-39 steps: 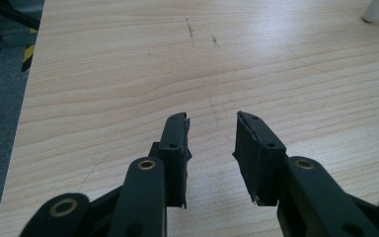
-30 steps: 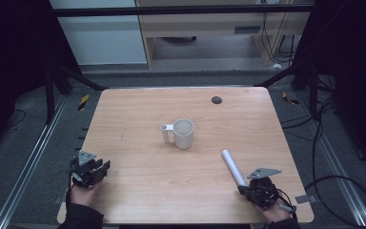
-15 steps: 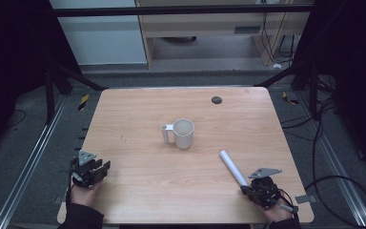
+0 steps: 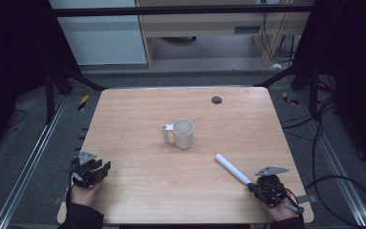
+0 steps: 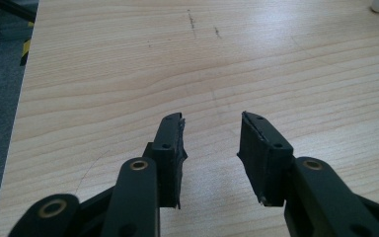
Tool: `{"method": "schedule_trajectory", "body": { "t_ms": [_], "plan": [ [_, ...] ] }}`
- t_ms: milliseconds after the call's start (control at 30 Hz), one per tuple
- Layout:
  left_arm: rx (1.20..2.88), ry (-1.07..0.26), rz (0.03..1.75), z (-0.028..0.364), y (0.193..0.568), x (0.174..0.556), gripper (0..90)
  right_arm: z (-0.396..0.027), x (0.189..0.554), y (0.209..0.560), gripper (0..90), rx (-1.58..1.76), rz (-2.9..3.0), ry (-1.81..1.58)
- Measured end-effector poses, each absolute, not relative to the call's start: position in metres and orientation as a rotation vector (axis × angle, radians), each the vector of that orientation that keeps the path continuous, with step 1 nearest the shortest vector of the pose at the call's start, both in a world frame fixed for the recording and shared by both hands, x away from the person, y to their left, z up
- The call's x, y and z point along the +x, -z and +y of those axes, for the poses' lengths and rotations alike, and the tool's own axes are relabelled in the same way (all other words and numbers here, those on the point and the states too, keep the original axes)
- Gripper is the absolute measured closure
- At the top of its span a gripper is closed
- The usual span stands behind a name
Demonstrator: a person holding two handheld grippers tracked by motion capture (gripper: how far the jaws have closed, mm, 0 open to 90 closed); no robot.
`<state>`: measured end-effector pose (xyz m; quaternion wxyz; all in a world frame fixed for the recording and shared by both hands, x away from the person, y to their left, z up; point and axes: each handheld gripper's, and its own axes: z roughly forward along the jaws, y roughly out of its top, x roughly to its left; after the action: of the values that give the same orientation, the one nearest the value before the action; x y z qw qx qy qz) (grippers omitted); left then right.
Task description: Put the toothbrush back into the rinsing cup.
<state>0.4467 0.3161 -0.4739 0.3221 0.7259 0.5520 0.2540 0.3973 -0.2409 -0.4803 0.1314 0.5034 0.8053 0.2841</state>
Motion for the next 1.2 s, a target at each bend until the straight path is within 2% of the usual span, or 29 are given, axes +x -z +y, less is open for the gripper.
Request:
{"method": "schedule_trajectory", "body": {
  "t_ms": [1200],
  "plan": [
    [1.916,-0.663,1.451,0.315,0.475,0.447,58.6,-0.262,0.419,0.485,90.0,1.560,2.191,-0.761]
  ]
}}
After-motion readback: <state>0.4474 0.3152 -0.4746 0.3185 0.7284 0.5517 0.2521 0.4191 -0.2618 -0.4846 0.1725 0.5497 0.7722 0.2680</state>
